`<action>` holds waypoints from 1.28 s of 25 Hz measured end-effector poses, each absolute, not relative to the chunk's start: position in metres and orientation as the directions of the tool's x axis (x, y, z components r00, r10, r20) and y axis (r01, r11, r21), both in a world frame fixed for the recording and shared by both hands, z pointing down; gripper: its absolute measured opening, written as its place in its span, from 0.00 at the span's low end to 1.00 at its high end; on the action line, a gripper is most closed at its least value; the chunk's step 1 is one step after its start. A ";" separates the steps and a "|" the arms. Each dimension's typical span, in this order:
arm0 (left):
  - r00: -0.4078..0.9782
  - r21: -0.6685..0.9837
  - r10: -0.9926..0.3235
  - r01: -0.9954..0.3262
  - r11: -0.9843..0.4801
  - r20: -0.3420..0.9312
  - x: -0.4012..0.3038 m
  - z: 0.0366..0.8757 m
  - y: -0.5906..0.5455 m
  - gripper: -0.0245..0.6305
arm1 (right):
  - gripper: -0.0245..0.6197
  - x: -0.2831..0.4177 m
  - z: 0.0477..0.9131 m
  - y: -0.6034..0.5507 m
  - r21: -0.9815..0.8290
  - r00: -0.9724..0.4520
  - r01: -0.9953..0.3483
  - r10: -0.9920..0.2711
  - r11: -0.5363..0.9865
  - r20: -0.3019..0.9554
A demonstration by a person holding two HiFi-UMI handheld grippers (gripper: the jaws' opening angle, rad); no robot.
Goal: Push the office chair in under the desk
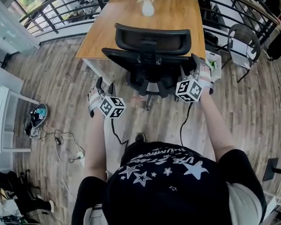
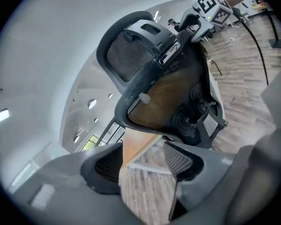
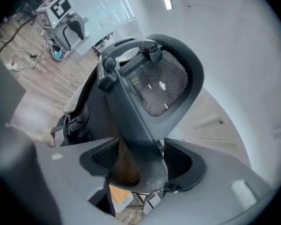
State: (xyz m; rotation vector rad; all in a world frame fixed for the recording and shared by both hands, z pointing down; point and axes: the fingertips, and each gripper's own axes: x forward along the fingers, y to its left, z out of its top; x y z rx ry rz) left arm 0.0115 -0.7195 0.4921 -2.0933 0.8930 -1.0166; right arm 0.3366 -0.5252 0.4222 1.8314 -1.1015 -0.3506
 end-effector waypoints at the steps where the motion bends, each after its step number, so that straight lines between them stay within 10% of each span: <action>1: 0.464 -0.765 -0.791 -0.306 -0.566 0.400 0.008 0.491 -0.713 0.46 | 0.51 0.335 0.420 -0.521 0.819 0.550 -0.546 -0.812 -0.175 0.194; 17: 0.469 -0.639 -0.823 -0.534 -0.554 0.321 -0.025 0.461 -0.546 0.40 | 0.32 0.265 0.397 -0.402 0.682 0.377 -0.698 -0.922 -0.219 0.090; 24: 0.521 -0.439 -0.801 -0.671 -0.598 0.295 -0.031 0.448 -0.472 0.27 | 0.04 0.243 0.413 -0.357 0.622 0.318 -0.763 -0.939 -0.174 0.128; 32: 0.511 -0.394 -0.809 -0.707 -0.587 0.289 -0.044 0.450 -0.445 0.04 | 0.04 0.232 0.437 -0.343 0.482 0.250 -0.866 -0.949 -0.130 0.193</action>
